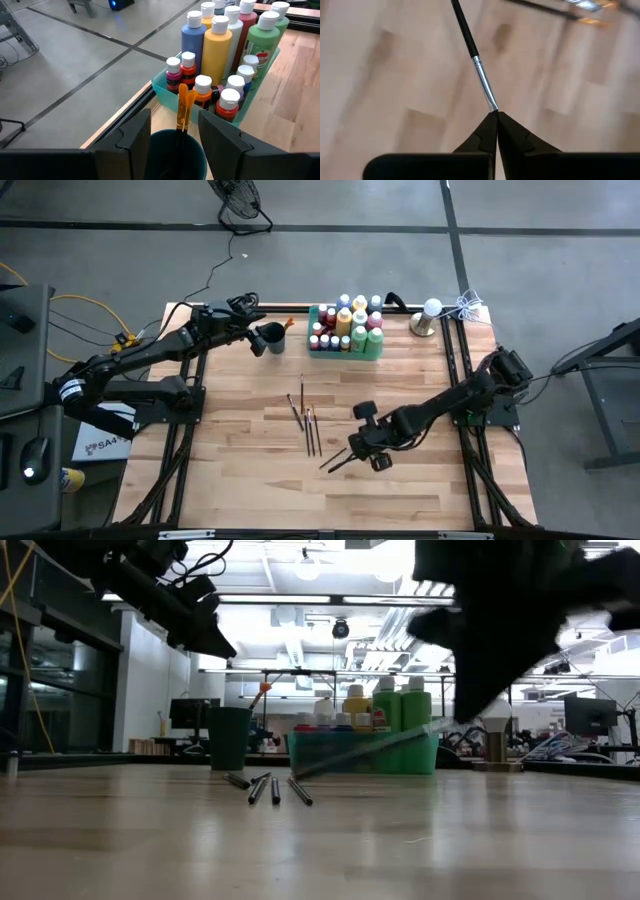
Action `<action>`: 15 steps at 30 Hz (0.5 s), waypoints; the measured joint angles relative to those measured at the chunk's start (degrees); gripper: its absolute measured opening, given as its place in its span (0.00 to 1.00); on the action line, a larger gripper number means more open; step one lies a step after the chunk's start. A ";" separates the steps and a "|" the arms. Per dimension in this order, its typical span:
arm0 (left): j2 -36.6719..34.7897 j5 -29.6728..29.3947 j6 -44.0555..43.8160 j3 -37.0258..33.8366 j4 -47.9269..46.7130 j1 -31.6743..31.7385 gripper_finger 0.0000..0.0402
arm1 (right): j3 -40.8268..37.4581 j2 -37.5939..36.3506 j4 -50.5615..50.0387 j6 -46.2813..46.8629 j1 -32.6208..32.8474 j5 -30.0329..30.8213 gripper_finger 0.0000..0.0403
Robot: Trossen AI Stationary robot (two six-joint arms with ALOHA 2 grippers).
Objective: Pick & Place Paint Supplies
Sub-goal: Put the silver black paint brush into the blue cup
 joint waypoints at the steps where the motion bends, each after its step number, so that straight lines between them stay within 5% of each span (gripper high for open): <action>1: -0.02 0.38 0.00 0.00 -0.01 0.00 0.40 | 1.77 0.00 -2.84 -1.74 -0.23 1.38 0.01; 8: 0.00 2.99 0.13 0.00 0.02 -0.02 0.40 | 11.63 -0.02 -15.25 -14.70 -3.01 12.55 0.01; 15: 0.01 5.57 1.09 0.00 0.02 -0.02 0.40 | 15.81 -0.07 -15.60 -31.85 -5.13 23.68 0.01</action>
